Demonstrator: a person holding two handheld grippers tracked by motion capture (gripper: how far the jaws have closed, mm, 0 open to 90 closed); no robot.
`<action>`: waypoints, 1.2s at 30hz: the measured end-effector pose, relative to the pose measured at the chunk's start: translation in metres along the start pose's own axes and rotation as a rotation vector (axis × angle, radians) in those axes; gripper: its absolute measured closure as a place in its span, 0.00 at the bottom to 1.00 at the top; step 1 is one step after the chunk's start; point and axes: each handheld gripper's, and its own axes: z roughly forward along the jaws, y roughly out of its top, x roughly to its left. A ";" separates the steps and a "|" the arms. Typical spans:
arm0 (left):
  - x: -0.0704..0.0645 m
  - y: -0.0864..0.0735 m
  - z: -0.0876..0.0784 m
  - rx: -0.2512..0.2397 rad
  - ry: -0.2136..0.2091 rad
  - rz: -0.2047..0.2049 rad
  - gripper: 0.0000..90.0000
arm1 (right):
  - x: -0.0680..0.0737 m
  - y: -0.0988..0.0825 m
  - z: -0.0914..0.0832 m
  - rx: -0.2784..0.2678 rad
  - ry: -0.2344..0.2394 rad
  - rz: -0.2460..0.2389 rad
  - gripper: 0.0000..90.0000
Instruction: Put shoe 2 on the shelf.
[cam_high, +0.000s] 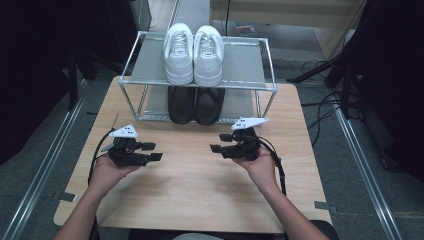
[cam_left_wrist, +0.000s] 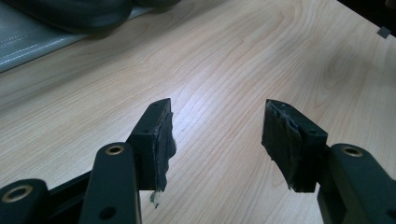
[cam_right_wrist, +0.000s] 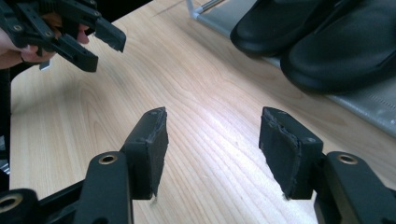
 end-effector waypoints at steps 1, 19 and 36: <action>0.000 0.000 0.000 0.000 -0.003 0.000 0.48 | 0.000 -0.002 0.001 -0.001 0.001 0.000 0.48; -0.007 0.002 0.004 0.004 -0.018 0.026 0.45 | -0.004 -0.022 0.005 -0.012 0.002 0.035 0.49; -0.008 0.002 0.006 0.010 -0.032 0.020 0.43 | -0.004 -0.023 0.008 -0.003 -0.009 0.025 0.48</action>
